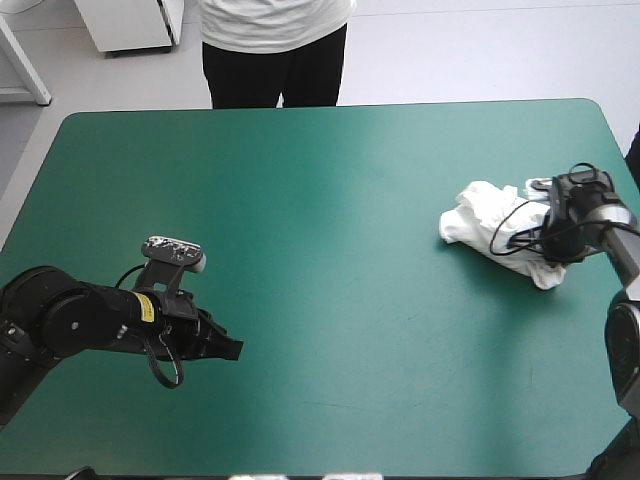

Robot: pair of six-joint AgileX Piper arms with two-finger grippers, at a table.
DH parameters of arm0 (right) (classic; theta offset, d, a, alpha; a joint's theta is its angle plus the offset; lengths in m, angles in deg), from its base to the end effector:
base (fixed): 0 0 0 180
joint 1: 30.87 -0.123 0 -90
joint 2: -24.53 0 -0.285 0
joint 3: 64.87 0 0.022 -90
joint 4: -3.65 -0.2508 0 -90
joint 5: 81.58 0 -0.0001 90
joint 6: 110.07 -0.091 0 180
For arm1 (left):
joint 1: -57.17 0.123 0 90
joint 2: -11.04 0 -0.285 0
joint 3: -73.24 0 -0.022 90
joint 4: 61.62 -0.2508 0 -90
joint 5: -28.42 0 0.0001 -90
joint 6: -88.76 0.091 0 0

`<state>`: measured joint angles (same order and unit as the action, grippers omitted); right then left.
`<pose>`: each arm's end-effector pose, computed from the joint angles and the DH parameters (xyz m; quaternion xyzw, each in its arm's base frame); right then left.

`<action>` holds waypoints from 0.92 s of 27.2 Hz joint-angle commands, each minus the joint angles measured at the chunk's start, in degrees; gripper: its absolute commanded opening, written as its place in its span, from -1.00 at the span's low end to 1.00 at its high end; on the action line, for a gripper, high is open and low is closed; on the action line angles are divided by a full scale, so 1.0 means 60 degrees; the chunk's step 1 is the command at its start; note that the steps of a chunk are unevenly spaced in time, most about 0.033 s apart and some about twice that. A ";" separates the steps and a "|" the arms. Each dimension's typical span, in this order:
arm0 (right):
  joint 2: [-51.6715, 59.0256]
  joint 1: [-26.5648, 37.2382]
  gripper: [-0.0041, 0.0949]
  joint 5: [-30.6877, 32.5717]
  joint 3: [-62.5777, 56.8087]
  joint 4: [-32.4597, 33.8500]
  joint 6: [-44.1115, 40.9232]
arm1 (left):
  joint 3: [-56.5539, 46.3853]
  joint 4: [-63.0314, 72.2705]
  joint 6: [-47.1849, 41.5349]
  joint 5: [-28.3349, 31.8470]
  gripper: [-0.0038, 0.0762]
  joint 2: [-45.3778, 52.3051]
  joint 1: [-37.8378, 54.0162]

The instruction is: Fold the cloth

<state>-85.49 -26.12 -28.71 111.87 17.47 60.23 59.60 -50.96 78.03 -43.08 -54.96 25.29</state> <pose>0.3565 -0.0470 0.2254 0.0639 0.9853 -0.0987 0.1241 0.1363 -0.1036 0.3718 0.1705 0.9491 -0.1765 0.1975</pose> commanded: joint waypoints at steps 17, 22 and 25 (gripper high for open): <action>0.0836 0.2313 -0.74 -0.0177 0.0031 -0.0035 0.0449 | 0.0240 0.0197 -0.0051 -0.0280 -0.93 0.0150 0.0017; 0.1210 0.2313 0.15 -0.0065 0.0085 -0.0189 0.0599 | 0.0240 0.0268 -0.0051 -0.0280 -0.93 0.0150 0.0017; 0.1782 0.2313 0.44 0.0046 0.0100 -0.0258 0.0599 | 0.0240 0.0268 -0.0051 -0.0280 -0.93 0.0150 0.0017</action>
<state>-79.53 -12.62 -28.34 110.69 15.63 63.08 59.60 -50.78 78.08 -43.08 -54.96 25.29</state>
